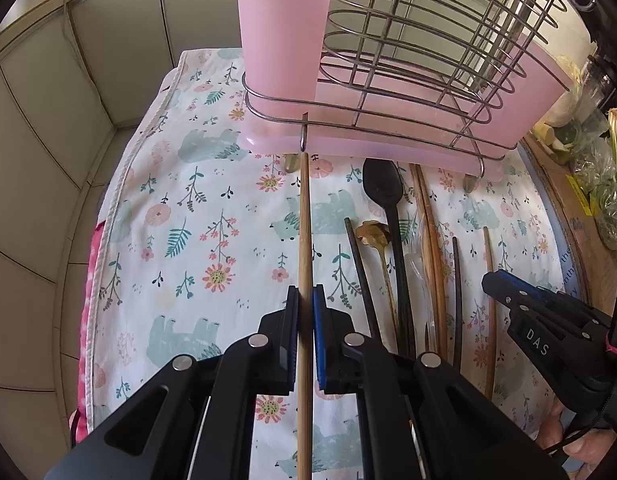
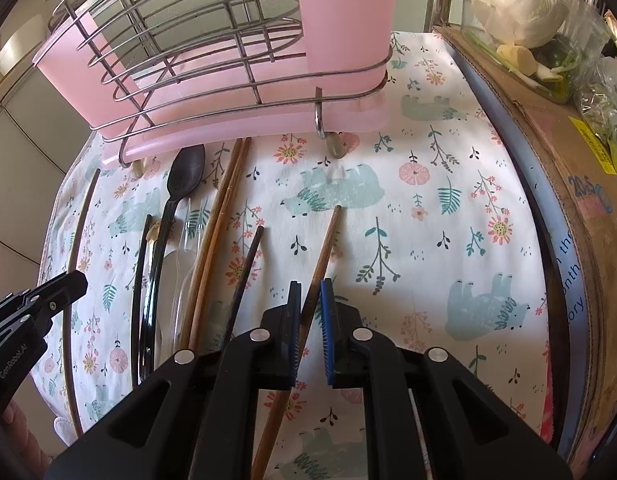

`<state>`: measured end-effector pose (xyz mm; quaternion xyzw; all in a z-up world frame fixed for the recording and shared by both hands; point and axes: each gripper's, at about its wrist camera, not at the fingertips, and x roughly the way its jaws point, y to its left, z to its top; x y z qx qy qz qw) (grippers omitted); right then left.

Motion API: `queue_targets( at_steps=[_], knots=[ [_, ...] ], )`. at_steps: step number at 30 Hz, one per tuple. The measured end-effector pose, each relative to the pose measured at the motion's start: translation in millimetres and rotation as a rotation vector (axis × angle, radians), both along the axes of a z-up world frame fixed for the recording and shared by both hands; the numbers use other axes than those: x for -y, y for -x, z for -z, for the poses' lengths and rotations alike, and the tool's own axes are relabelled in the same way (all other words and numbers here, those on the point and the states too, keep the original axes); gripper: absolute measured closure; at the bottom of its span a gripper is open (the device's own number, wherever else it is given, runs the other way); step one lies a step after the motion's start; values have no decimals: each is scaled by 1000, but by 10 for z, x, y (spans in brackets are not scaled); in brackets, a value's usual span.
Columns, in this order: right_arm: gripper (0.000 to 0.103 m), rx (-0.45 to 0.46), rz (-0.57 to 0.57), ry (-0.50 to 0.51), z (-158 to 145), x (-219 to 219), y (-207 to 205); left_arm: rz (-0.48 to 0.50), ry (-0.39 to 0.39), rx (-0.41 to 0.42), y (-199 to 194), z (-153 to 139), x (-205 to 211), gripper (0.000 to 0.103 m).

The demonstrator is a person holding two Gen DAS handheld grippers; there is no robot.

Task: Organize utensils
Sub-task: 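Close the right gripper on the wooden chopstick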

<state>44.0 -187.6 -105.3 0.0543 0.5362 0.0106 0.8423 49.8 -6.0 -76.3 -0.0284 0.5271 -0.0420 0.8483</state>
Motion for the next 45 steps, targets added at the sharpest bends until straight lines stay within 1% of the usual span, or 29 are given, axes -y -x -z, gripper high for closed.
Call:
queue_targets(
  at_steps=[11, 23, 36, 38, 43, 44, 45],
  knots=[
    [93, 17, -22, 24, 29, -58, 14, -17, -16, 44, 56, -78, -21, 97],
    [93, 32, -18, -25, 15, 19, 42, -28, -28, 79, 98, -117, -49, 97],
    [94, 67, -24, -54, -98, 13, 113, -31, -25, 98, 126, -141, -77, 97],
    [94, 54, -21, -83, -87, 50, 99, -32, -21, 99, 130, -147, -88, 97],
    [93, -22, -4, -187, -21, 210, -5, -35, -15, 102, 132, -152, -124, 97],
    [91, -35, 1, -200, -5, 235, -26, -35, -12, 101, 131, -148, -128, 97],
    [87, -45, 3, -220, 8, 251, -38, -35, -9, 100, 128, -142, -128, 97]
  ],
)
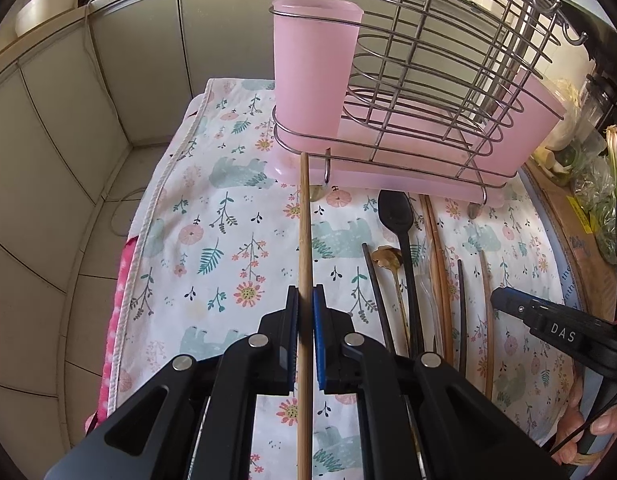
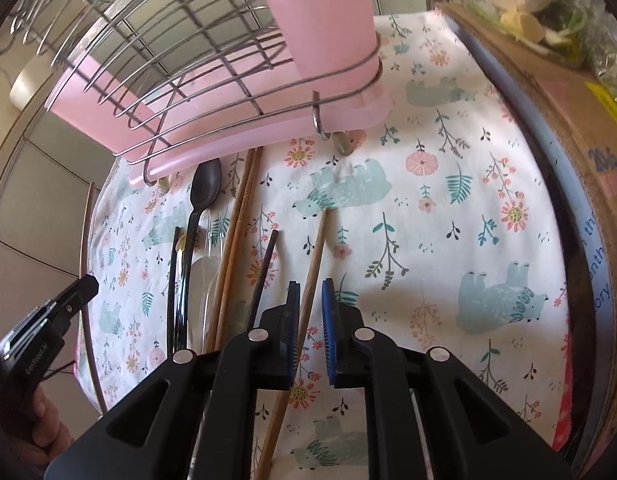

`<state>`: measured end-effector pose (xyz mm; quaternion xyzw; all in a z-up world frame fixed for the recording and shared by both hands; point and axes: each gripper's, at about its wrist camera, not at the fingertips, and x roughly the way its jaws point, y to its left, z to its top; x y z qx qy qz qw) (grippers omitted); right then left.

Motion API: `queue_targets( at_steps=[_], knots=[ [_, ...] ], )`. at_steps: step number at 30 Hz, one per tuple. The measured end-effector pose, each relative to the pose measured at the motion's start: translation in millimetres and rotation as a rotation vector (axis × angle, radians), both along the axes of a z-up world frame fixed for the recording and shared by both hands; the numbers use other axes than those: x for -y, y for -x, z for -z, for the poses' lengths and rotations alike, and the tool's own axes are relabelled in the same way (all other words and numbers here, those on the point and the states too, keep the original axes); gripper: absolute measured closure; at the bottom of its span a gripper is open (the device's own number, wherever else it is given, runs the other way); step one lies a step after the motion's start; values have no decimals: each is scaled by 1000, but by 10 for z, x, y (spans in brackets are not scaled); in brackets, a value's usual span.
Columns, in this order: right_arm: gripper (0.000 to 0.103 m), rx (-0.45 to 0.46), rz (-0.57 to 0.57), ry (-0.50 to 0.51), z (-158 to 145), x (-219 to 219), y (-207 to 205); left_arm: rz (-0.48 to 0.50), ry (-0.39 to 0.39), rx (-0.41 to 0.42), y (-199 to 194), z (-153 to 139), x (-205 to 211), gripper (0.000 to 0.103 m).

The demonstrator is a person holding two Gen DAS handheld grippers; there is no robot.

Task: Organize utensils
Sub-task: 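Close the right gripper on the wooden chopstick, then lift the wooden chopstick upright with the right gripper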

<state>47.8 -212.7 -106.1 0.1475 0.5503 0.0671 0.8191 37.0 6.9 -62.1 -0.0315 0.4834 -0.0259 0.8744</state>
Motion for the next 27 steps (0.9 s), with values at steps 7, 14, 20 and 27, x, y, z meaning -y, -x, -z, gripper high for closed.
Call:
queue_targets(
  at_steps=[7, 14, 20, 27],
  knots=[
    [73, -47, 1, -31, 90, 48, -74, 6, 8, -7, -11, 39, -7, 97],
    [94, -13, -18, 43, 145, -87, -36, 4, 28, -11, -32, 17, -35, 97],
    [96, 122, 0, -21, -156, 56, 129, -10, 75, 30, -9, -134, -146, 97],
    [97, 323, 20, -37, -768, 245, 368, -17, 146, 143, 99, -483, -264, 97]
  ],
)
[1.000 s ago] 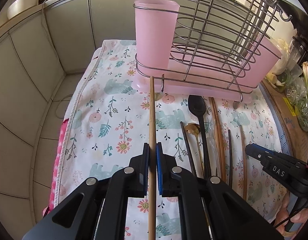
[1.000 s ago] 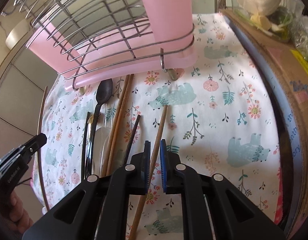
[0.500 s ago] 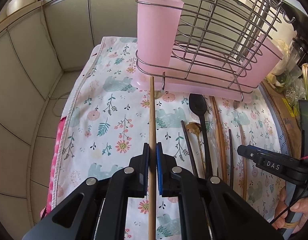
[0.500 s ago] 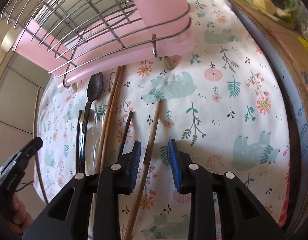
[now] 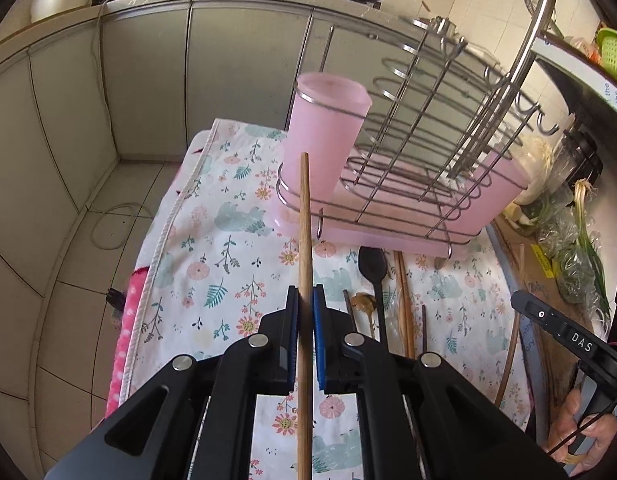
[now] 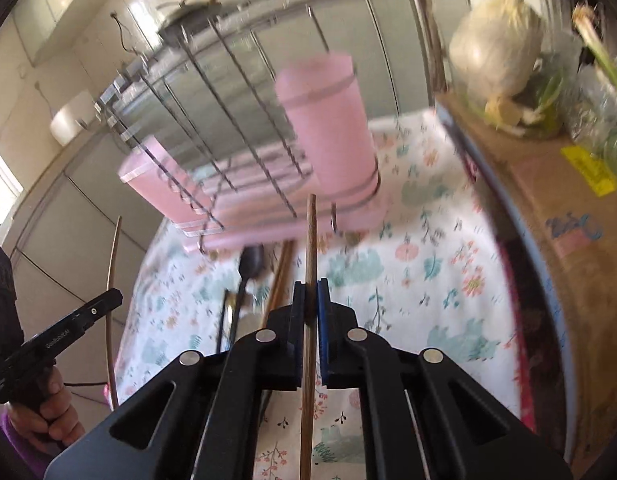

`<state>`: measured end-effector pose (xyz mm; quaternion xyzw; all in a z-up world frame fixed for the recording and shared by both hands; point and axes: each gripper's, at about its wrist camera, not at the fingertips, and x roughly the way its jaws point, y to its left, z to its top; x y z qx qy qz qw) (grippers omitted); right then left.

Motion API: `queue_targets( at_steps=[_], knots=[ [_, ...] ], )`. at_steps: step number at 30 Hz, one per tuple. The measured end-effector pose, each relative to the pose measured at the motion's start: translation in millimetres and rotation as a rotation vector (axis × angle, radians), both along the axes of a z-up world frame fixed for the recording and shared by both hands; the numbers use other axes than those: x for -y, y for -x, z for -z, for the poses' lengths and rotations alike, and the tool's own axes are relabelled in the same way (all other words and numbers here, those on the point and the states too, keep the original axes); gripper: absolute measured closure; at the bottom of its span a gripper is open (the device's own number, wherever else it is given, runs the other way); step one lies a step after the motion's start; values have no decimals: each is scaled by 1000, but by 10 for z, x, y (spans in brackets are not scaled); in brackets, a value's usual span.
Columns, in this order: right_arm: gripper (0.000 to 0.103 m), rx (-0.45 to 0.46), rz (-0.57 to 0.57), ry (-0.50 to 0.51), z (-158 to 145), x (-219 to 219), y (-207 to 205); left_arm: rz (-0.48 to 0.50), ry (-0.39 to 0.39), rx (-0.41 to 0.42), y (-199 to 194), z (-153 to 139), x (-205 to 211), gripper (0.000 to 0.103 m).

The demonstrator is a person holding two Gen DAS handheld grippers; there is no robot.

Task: Organize utensils
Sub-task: 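Lift the wooden chopstick upright with the right gripper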

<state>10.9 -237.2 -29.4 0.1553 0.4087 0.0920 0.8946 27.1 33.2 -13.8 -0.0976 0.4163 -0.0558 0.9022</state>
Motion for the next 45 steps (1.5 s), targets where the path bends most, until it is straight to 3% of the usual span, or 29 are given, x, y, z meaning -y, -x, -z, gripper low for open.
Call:
queue_targets(
  at_steps=[6, 12, 19, 27, 33, 40, 45],
  knots=[
    [97, 237, 28, -27, -787, 212, 141, -10, 63, 175, 81, -565, -77, 97],
    [97, 507, 54, 12, -1553, 327, 40, -18, 109, 386, 17, -1238, -121, 97],
    [97, 720, 126, 94, -1928, 340, -457, -50, 113, 583, -245, -1732, -127, 97],
    [97, 769, 154, 129, -1802, 299, -1037, -109, 168, 666, -766, -1735, -202, 97],
    [97, 755, 146, 160, -1550, 213, -1249, -145, 132, 708, -1164, -1542, -148, 97],
    [97, 609, 109, 183, -1249, 189, -1304, -175, 46, 715, -1425, -1161, -41, 97],
    [97, 489, 85, 161, -1090, 197, -1300, -171, -11, 637, -1414, -827, 30, 96]
  ],
)
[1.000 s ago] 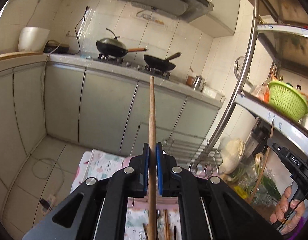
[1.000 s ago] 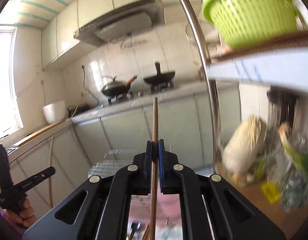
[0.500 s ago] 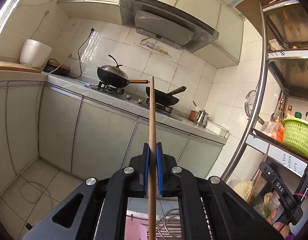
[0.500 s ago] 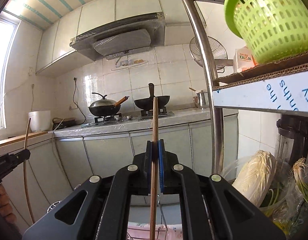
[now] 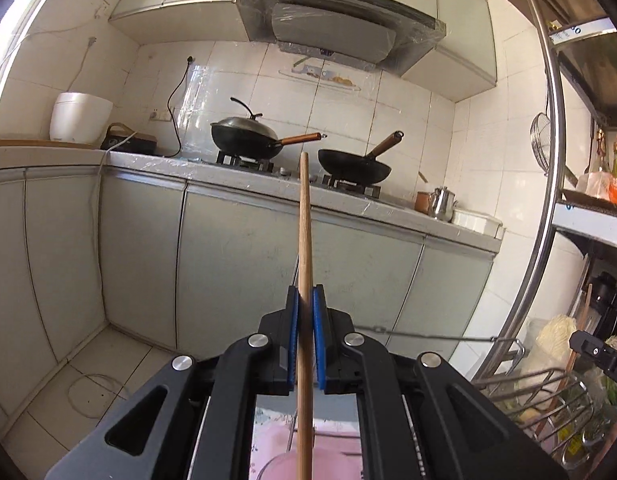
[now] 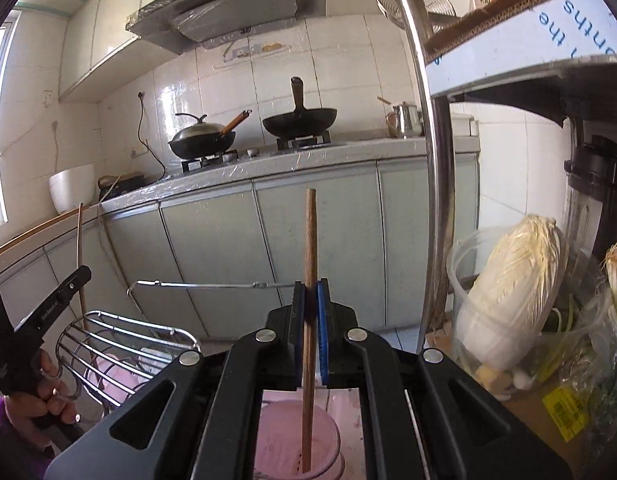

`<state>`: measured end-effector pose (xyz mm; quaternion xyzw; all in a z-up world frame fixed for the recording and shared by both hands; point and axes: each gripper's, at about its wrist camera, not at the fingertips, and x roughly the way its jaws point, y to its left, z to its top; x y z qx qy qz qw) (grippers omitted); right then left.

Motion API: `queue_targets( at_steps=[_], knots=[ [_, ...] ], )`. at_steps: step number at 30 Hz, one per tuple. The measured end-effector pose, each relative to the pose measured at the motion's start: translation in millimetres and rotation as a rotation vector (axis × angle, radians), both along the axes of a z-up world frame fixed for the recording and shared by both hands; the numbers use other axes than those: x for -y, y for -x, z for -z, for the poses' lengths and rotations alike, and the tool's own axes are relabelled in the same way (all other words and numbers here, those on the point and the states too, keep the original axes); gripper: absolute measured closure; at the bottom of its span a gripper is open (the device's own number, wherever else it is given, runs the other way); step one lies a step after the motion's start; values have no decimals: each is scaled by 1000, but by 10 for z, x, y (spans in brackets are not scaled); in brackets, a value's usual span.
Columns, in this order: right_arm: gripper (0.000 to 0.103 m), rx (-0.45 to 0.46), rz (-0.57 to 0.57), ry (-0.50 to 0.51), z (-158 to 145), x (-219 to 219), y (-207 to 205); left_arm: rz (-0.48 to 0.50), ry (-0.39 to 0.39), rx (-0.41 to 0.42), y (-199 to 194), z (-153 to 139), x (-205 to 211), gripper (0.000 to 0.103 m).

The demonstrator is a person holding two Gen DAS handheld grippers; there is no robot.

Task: Organize utensils
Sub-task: 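Lift the wooden chopstick upright with the right gripper, then lower the chopstick into the pink cup and open the right gripper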

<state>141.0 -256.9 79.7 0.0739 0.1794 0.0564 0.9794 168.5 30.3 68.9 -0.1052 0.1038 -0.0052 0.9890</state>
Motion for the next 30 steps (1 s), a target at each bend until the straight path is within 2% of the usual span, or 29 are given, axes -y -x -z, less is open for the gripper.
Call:
queue_targets(
  at_steps=[4, 7, 16, 21, 23, 25, 27, 29, 30],
  knots=[
    [97, -72, 1, 9, 64, -26, 13, -1, 0, -59, 76, 139, 14, 96],
    [97, -116, 6, 24, 109, -57, 10, -13, -58, -102, 97, 217, 81, 96],
    [97, -181, 38, 60, 59, -67, 36, 6, -86, -230, 144, 356, 122, 96],
    [96, -215, 22, 69, 29, -100, 39, 15, -93, -269, 165, 381, 124, 93],
    [95, -231, 19, 74, 29, -110, 37, 18, -90, -281, 178, 379, 118, 83],
    [91, -248, 14, 74, 33, -124, 47, 17, -88, -292, 193, 377, 110, 80],
    [72, -253, 11, 77, 23, -137, 82, 14, -90, -296, 218, 372, 102, 75],
    [61, -252, 8, 86, 7, -153, 123, 17, -89, -299, 244, 358, 94, 70],
    [59, -248, 7, 92, -7, -162, 151, 18, -88, -301, 261, 352, 90, 68]
  ],
)
